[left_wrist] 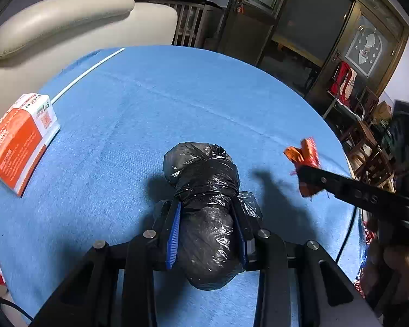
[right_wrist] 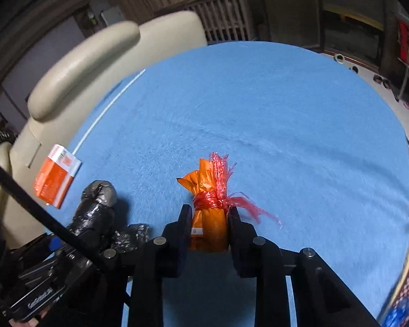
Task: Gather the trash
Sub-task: 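Grasp the black plastic bag with the left tool while the right tool grasps the orange bag, then carry the black bag and orange bag over the red wastebasket with both tools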
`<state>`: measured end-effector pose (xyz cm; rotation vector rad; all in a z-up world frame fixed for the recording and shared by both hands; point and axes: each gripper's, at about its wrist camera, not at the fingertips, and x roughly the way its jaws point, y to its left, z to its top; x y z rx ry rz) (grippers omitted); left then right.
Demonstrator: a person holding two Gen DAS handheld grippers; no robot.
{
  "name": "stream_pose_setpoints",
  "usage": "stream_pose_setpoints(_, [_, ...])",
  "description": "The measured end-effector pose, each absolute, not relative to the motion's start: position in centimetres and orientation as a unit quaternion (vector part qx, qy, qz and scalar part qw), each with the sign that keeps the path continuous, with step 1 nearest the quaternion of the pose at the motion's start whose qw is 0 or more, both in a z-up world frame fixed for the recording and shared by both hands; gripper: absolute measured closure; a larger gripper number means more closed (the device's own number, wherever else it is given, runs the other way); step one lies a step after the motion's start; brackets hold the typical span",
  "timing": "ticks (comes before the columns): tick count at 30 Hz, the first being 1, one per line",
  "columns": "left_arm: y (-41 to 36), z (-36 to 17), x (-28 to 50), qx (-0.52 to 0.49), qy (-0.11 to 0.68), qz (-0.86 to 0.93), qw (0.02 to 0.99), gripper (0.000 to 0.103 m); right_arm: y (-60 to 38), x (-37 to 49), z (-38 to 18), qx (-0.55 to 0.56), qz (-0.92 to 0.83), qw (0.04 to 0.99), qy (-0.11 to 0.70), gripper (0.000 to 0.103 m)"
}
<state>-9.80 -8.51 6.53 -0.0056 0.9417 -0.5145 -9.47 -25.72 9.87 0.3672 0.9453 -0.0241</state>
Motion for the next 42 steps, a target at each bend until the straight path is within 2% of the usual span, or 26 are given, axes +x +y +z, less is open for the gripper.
stream_pose_setpoints(10, [-9.7,8.5,-12.6,0.018,0.427,-0.253,0.868,0.067,-26.7,-16.3,11.2,0.215,-0.006,0.883,0.417,0.075])
stream_pose_setpoints(21, [-13.8,11.5,-17.1,0.061,0.393,-0.302,0.866,0.067,-32.0,-23.3,14.1,0.266,-0.031,0.896,0.353,0.075])
stream_pose_setpoints(42, [-20.4,12.3,-21.8,0.118,0.379,-0.376,0.837,0.067,-37.9,-32.6,14.7,0.321,-0.098,0.891,0.305,0.075])
